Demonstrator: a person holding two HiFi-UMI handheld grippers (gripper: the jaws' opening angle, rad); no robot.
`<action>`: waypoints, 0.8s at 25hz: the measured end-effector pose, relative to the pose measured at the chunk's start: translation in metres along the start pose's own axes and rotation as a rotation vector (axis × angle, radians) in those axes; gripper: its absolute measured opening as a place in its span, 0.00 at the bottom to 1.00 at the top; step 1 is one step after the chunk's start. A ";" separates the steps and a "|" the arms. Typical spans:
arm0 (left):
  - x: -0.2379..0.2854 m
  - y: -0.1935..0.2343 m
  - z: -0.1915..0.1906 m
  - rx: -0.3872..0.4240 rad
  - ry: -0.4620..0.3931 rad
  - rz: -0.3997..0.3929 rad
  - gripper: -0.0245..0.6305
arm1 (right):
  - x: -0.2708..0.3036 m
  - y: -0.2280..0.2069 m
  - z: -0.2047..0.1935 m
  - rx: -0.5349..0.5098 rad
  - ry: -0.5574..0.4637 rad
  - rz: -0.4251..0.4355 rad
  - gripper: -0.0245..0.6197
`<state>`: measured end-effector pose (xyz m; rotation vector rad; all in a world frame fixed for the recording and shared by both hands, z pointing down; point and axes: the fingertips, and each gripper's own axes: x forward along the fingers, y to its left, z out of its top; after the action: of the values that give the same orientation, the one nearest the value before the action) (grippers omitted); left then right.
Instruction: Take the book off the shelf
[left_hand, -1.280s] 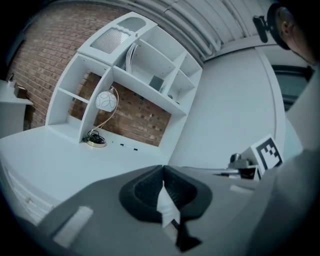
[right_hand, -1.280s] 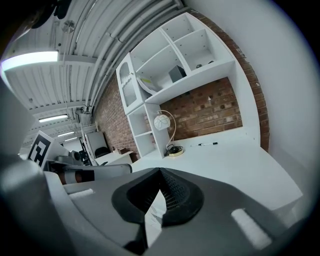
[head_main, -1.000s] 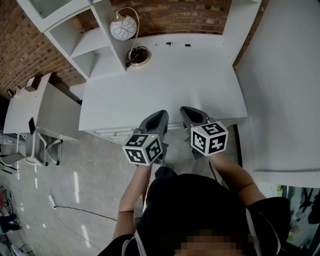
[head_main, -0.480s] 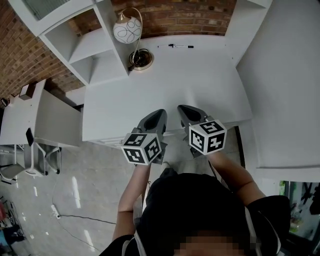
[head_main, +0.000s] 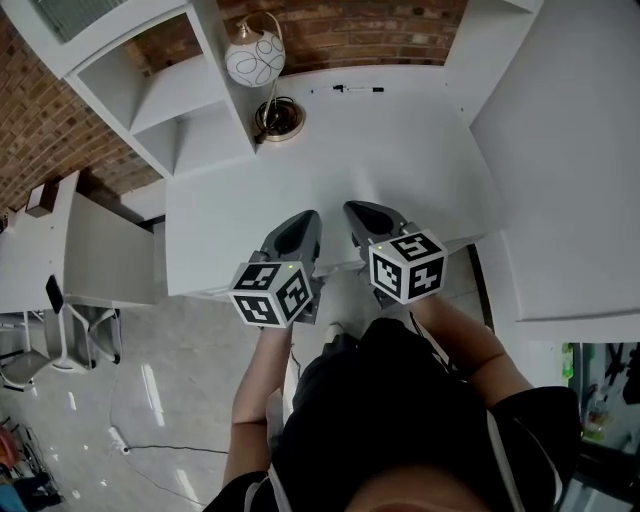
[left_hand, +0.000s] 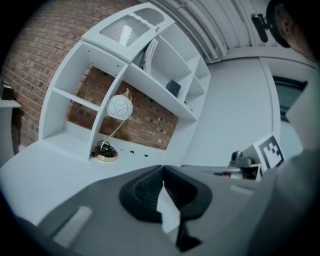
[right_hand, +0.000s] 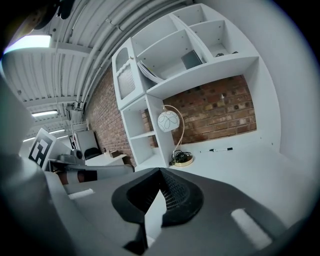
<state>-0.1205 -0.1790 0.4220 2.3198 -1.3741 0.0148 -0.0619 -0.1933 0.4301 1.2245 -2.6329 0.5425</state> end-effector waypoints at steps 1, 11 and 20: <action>0.001 0.001 0.000 -0.005 -0.001 -0.001 0.04 | 0.001 0.000 0.001 -0.004 0.001 0.001 0.03; 0.028 0.002 0.017 -0.019 -0.016 0.015 0.04 | 0.023 -0.013 0.029 -0.020 -0.015 0.061 0.03; 0.063 0.011 0.053 0.020 -0.073 0.068 0.04 | 0.049 -0.032 0.063 -0.059 -0.037 0.148 0.03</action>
<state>-0.1084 -0.2561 0.3922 2.3093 -1.4950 -0.0360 -0.0697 -0.2718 0.3962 1.0391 -2.7651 0.4656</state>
